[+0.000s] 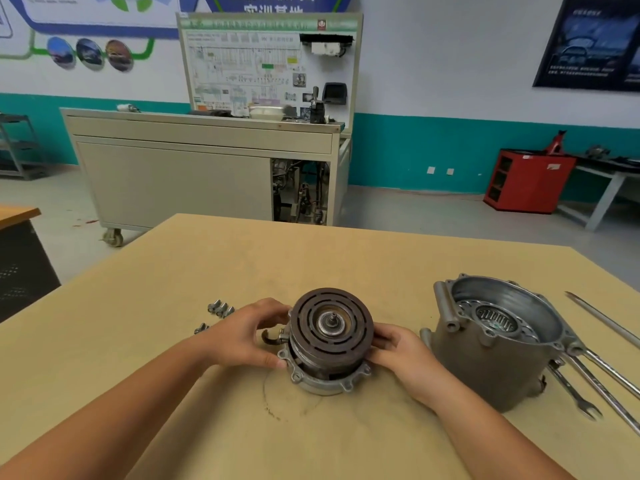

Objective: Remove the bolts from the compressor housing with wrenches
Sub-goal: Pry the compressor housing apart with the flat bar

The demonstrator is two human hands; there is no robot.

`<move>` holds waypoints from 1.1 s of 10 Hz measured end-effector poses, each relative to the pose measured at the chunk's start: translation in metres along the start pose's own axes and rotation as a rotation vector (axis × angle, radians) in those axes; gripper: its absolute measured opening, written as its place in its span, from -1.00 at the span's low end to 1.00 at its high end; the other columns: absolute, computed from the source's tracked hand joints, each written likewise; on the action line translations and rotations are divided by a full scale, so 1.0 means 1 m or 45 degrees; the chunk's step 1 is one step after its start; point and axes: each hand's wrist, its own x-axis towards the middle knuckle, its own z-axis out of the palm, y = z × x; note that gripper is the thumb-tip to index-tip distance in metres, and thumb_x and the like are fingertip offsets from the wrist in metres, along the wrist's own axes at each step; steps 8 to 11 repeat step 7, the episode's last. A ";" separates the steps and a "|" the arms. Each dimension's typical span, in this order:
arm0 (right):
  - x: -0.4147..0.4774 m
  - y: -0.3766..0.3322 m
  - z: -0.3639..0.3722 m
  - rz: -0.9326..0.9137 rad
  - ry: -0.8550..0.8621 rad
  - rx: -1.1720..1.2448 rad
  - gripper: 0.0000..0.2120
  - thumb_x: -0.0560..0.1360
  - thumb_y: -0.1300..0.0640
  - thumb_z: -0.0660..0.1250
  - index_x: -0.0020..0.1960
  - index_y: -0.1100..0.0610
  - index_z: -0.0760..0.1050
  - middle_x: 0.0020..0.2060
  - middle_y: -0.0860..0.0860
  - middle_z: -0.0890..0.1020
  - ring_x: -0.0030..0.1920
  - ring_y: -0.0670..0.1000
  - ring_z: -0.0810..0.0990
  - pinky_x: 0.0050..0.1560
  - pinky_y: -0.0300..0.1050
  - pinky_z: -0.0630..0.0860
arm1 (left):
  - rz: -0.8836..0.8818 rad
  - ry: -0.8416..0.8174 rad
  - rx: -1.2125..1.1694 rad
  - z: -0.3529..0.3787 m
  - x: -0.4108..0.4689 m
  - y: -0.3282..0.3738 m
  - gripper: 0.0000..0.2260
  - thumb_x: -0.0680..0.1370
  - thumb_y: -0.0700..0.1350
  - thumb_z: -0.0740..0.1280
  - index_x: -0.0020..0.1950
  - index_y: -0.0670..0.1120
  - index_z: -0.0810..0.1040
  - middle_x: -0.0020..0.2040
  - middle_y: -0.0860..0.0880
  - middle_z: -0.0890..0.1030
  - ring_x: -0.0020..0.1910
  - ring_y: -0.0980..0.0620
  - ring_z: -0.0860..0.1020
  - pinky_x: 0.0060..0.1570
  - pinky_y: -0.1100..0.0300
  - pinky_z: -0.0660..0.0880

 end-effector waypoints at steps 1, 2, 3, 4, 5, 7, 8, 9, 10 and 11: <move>0.000 -0.002 0.003 0.060 0.043 -0.014 -0.66 0.44 0.38 0.34 0.04 -0.03 0.56 -0.02 -0.17 0.68 0.07 -0.20 0.60 0.06 -0.30 0.51 | -0.010 -0.030 0.213 -0.005 -0.001 -0.003 -0.26 0.22 0.47 0.37 0.32 0.24 0.29 0.11 0.01 0.47 0.09 0.13 0.49 0.19 0.17 0.43; 0.000 -0.004 0.007 0.106 0.078 -0.077 -0.70 0.46 0.32 0.33 0.08 -0.02 0.55 0.02 -0.14 0.65 0.09 -0.17 0.58 0.15 -0.23 0.47 | -0.021 -0.027 0.260 -0.004 -0.003 -0.008 -0.31 0.27 0.49 0.31 0.32 0.28 0.27 0.05 -0.04 0.52 0.01 0.03 0.49 0.10 0.03 0.45; 0.000 -0.007 0.008 0.168 0.109 -0.144 -0.73 0.47 0.28 0.30 0.06 -0.02 0.57 -0.04 -0.11 0.66 -0.04 -0.21 0.60 -0.05 -0.31 0.48 | -0.053 -0.039 0.239 -0.004 0.001 -0.007 -0.28 0.29 0.46 0.32 0.37 0.26 0.22 0.14 -0.08 0.52 0.05 0.02 0.48 0.14 0.06 0.43; 0.002 -0.010 0.005 0.197 0.120 -0.190 -0.77 0.47 0.26 0.29 -0.11 -0.07 0.57 -0.21 -0.16 0.64 -0.36 -0.35 0.53 -0.37 -0.47 0.38 | -0.078 -0.071 0.259 -0.006 0.006 -0.005 -0.33 0.29 0.39 0.32 0.34 0.29 0.22 0.11 -0.04 0.50 0.03 0.09 0.47 0.12 0.16 0.43; -0.002 -0.014 0.005 0.204 0.121 -0.260 -0.83 0.50 0.19 0.31 -0.11 -0.10 0.52 -0.17 -0.16 0.62 -0.17 -0.27 0.55 -0.21 -0.37 0.46 | -0.120 -0.135 0.294 -0.010 0.008 -0.001 -0.30 0.27 0.39 0.31 0.36 0.23 0.25 0.18 0.02 0.49 0.12 0.12 0.47 0.16 0.25 0.41; -0.043 -0.030 0.002 0.220 0.096 -0.361 -0.55 0.55 0.01 0.27 0.40 0.06 0.33 0.08 -0.08 0.52 0.08 -0.14 0.47 -0.01 -0.34 0.37 | -0.125 -0.080 0.329 -0.007 0.003 0.006 -0.12 0.24 0.43 0.26 0.46 0.01 0.30 0.10 0.10 0.45 0.09 0.22 0.44 0.12 0.40 0.33; -0.043 -0.030 0.002 0.220 0.096 -0.361 -0.55 0.55 0.01 0.27 0.40 0.06 0.33 0.08 -0.08 0.52 0.08 -0.14 0.47 -0.01 -0.34 0.37 | -0.125 -0.080 0.329 -0.007 0.003 0.006 -0.12 0.24 0.43 0.26 0.46 0.01 0.30 0.10 0.10 0.45 0.09 0.22 0.44 0.12 0.40 0.33; -0.043 -0.030 0.002 0.220 0.096 -0.361 -0.55 0.55 0.01 0.27 0.40 0.06 0.33 0.08 -0.08 0.52 0.08 -0.14 0.47 -0.01 -0.34 0.37 | -0.125 -0.080 0.329 -0.007 0.003 0.006 -0.12 0.24 0.43 0.26 0.46 0.01 0.30 0.10 0.10 0.45 0.09 0.22 0.44 0.12 0.40 0.33; -0.043 -0.030 0.002 0.220 0.096 -0.361 -0.55 0.55 0.01 0.27 0.40 0.06 0.33 0.08 -0.08 0.52 0.08 -0.14 0.47 -0.01 -0.34 0.37 | -0.125 -0.080 0.329 -0.007 0.003 0.006 -0.12 0.24 0.43 0.26 0.46 0.01 0.30 0.10 0.10 0.45 0.09 0.22 0.44 0.12 0.40 0.33; -0.043 -0.030 0.002 0.220 0.096 -0.361 -0.55 0.55 0.01 0.27 0.40 0.06 0.33 0.08 -0.08 0.52 0.08 -0.14 0.47 -0.01 -0.34 0.37 | -0.125 -0.080 0.329 -0.007 0.003 0.006 -0.12 0.24 0.43 0.26 0.46 0.01 0.30 0.10 0.10 0.45 0.09 0.22 0.44 0.12 0.40 0.33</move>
